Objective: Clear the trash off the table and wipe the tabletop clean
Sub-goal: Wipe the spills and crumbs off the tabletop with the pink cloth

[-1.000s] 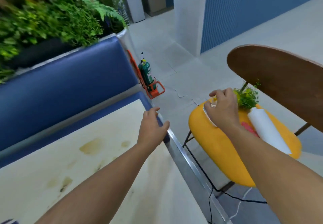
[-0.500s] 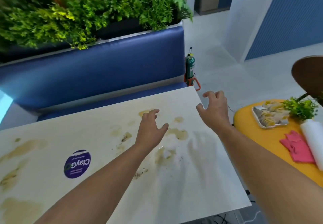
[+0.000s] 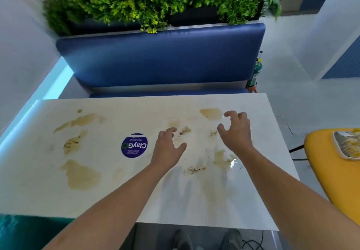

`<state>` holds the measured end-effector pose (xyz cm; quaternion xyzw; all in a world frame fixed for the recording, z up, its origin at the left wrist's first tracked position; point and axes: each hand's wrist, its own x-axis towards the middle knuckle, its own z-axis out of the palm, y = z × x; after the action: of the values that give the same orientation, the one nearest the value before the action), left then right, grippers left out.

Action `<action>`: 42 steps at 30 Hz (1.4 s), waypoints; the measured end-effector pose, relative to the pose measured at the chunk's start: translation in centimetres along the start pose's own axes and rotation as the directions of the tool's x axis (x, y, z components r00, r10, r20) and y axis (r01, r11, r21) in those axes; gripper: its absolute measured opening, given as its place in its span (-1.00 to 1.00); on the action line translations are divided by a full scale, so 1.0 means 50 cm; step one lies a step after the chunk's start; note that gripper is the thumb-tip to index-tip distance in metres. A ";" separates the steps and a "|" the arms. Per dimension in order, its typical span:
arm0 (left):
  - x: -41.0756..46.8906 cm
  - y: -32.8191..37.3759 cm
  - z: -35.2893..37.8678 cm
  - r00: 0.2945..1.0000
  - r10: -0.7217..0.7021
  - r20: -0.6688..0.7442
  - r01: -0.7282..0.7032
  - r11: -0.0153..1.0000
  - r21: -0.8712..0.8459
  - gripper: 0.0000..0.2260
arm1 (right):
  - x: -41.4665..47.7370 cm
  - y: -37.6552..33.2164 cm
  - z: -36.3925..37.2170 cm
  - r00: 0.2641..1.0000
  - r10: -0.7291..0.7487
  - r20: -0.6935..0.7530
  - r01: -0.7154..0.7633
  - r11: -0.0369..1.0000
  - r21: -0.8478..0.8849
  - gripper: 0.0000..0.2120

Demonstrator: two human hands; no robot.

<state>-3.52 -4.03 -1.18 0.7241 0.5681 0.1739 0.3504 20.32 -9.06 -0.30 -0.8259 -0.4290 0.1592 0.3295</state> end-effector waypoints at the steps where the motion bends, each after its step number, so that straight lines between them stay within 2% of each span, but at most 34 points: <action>1: -0.006 -0.014 -0.015 1.000 -0.013 -0.011 0.013 1.000 0.006 -0.44 | -0.011 -0.016 0.015 1.000 -0.011 0.018 0.011 1.000 0.003 -0.63; 6: -0.028 -0.017 -0.024 0.999 -0.039 -0.027 0.039 0.999 0.006 -0.43 | -0.059 -0.030 0.035 0.999 -0.030 0.043 0.031 0.999 -0.025 -0.61; 14: -0.036 0.096 0.129 0.992 0.049 0.116 -0.048 0.999 -0.006 -0.40 | -0.083 0.111 -0.044 0.989 0.103 -0.103 -0.107 0.994 -0.028 -0.59; 19: -0.015 0.220 0.282 0.952 0.148 0.268 -0.156 0.988 0.009 -0.40 | -0.078 0.280 -0.153 0.941 0.248 -0.231 -0.270 0.961 -0.068 -0.57; 25: -0.036 0.361 0.502 0.861 0.280 0.424 -0.301 0.954 -0.019 -0.40 | -0.105 0.515 -0.283 0.832 0.455 -0.319 -0.501 0.862 -0.077 -0.59; 28: -0.050 0.418 0.611 0.810 0.329 0.486 -0.352 0.935 -0.046 -0.40 | -0.106 0.633 -0.338 0.779 0.557 -0.286 -0.602 0.792 -0.097 -0.56; 34: -0.056 0.473 0.766 0.756 0.360 0.547 -0.397 0.916 -0.054 -0.38 | -0.094 0.810 -0.386 0.690 0.707 -0.156 -0.724 0.666 -0.179 -0.55; 37: -0.053 0.490 0.828 0.745 0.338 0.575 -0.385 0.922 -0.043 -0.37 | -0.076 0.883 -0.401 0.646 0.757 -0.098 -0.758 0.621 -0.199 -0.49; 42: -0.043 0.496 0.885 0.749 0.313 0.584 -0.381 0.925 -0.007 -0.36 | -0.051 0.954 -0.411 0.613 0.789 0.035 -0.760 0.601 -0.249 -0.42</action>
<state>41.97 -22.48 -14.09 0.8536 0.3000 -0.0230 0.4252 58.88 -39.30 -17.78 -0.9462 -0.0642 0.2983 0.1077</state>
